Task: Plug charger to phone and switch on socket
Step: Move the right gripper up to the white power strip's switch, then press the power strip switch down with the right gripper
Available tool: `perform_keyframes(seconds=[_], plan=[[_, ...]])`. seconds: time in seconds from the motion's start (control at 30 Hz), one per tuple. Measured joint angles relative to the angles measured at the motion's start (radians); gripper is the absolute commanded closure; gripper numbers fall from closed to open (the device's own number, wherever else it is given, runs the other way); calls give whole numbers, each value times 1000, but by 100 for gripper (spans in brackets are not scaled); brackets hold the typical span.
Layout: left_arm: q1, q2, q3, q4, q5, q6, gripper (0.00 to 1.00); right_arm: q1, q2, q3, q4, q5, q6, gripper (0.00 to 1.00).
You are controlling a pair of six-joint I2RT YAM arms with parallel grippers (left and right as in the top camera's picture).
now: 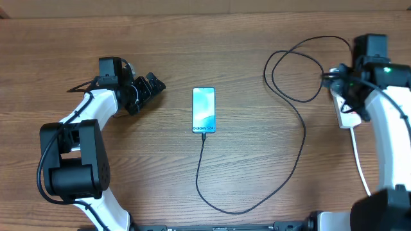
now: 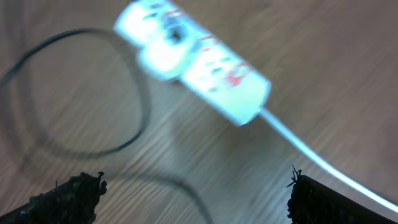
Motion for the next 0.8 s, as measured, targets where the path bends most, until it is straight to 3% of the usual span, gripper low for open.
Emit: perform_keyframes(seconds=[0.37, 0.8], plan=[[0, 0, 0, 0, 0, 0, 0, -236, 188, 0, 106, 20, -19, 0], [0, 0, 0, 0, 0, 0, 0, -271, 361, -5, 260, -6, -26, 0]])
